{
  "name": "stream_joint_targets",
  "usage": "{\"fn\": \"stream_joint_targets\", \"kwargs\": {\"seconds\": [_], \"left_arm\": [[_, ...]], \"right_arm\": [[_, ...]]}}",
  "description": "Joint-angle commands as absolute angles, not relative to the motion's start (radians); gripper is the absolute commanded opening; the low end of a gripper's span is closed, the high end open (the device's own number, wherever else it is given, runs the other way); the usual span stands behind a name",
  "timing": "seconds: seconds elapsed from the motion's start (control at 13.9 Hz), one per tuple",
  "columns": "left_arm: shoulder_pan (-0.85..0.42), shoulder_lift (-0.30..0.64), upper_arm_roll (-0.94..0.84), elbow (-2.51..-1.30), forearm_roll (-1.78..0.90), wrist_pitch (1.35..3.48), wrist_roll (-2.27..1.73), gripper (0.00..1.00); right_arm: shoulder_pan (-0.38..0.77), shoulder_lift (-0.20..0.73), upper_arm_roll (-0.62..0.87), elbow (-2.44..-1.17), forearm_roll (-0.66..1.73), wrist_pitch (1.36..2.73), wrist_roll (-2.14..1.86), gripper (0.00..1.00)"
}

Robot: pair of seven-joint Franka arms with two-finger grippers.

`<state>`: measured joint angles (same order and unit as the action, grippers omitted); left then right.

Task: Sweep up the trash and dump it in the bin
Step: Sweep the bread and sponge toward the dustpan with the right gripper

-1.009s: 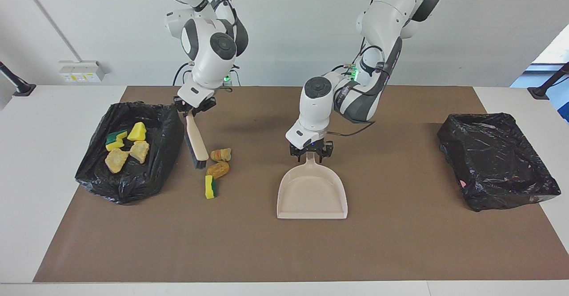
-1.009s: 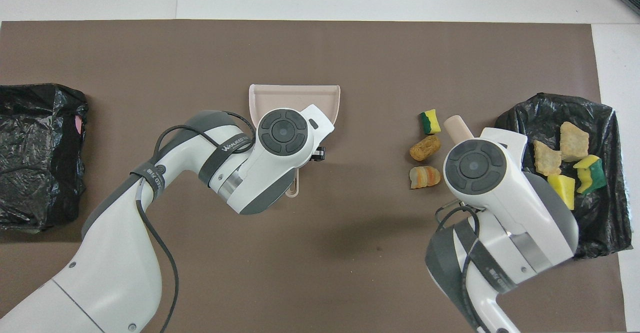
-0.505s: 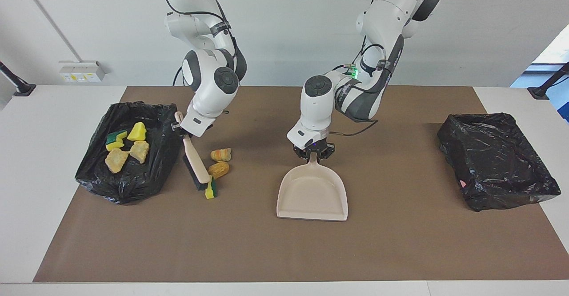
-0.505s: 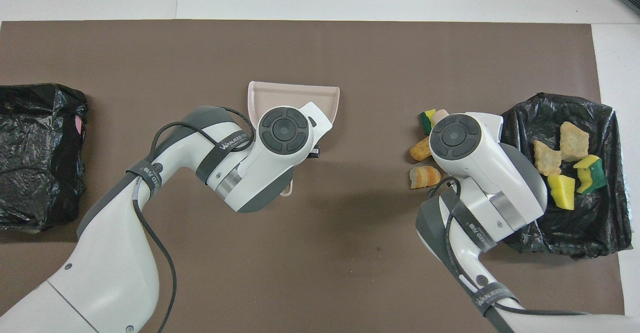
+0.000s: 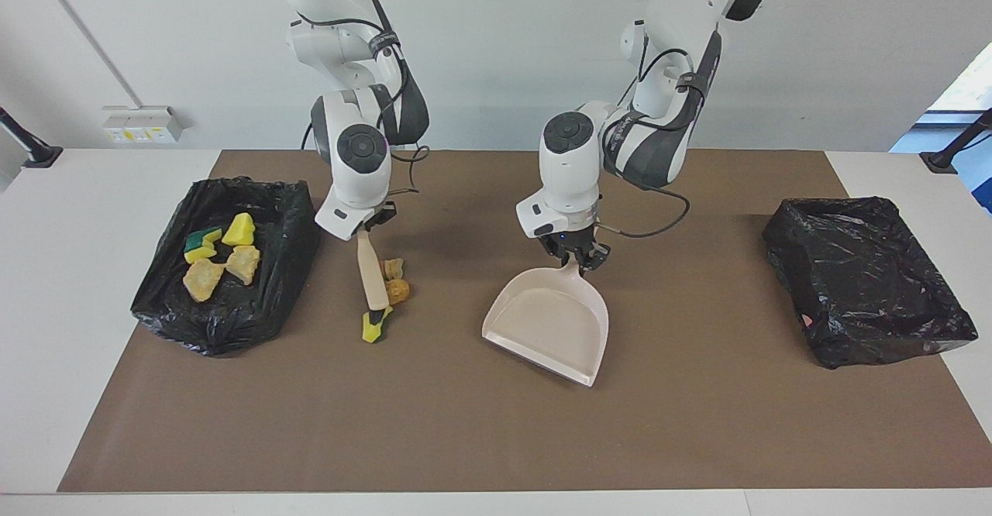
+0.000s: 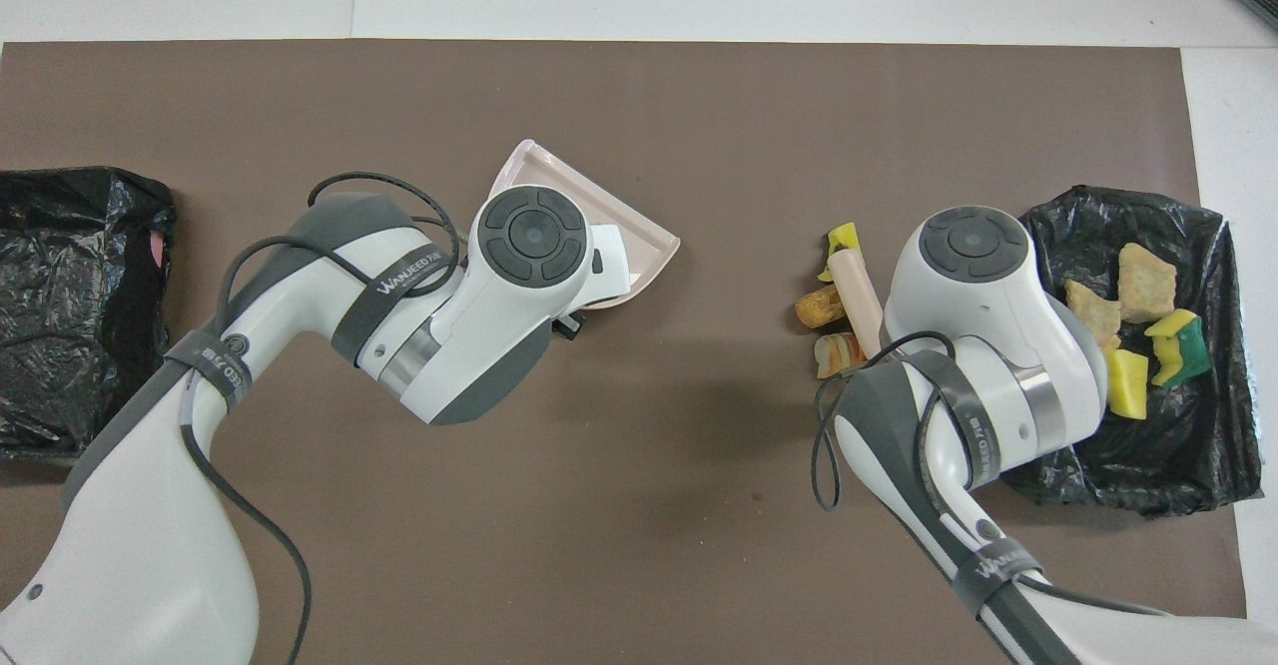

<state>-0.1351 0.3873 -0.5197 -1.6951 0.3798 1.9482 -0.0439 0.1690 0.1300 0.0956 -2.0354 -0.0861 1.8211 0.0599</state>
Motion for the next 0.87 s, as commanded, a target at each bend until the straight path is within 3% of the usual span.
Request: {"fn": "stream_joint_targets", "kwargs": {"seconds": [0.0, 0.22, 0.36, 0.58, 0.79], "left_arm": [[-0.115, 0.368, -0.523, -1.717, 0.388, 1.930, 0.200, 0.00], [-0.103, 0.361, -0.525, -1.742, 0.390, 1.942, 0.441, 0.00], [-0.103, 0.345, -0.525, -1.778, 0.390, 1.973, 0.567, 0.00], [-0.117, 0.310, -0.526, -1.830, 0.390, 1.982, 0.589, 0.00], [-0.118, 0.292, -0.540, -1.868, 0.390, 2.025, 0.592, 0.00]], "right_arm": [[0.170, 0.162, 0.109, -1.947, 0.029, 1.743, 0.075, 0.00], [0.170, 0.198, 0.109, -1.795, 0.031, 1.648, 0.141, 0.00], [0.153, 0.186, 0.098, -1.782, 0.005, 1.638, 0.149, 0.00], [0.126, 0.150, 0.101, -1.854, -0.093, 1.660, 0.175, 0.00], [0.201, 0.097, 0.104, -2.004, -0.109, 1.675, 0.184, 0.00]]}}
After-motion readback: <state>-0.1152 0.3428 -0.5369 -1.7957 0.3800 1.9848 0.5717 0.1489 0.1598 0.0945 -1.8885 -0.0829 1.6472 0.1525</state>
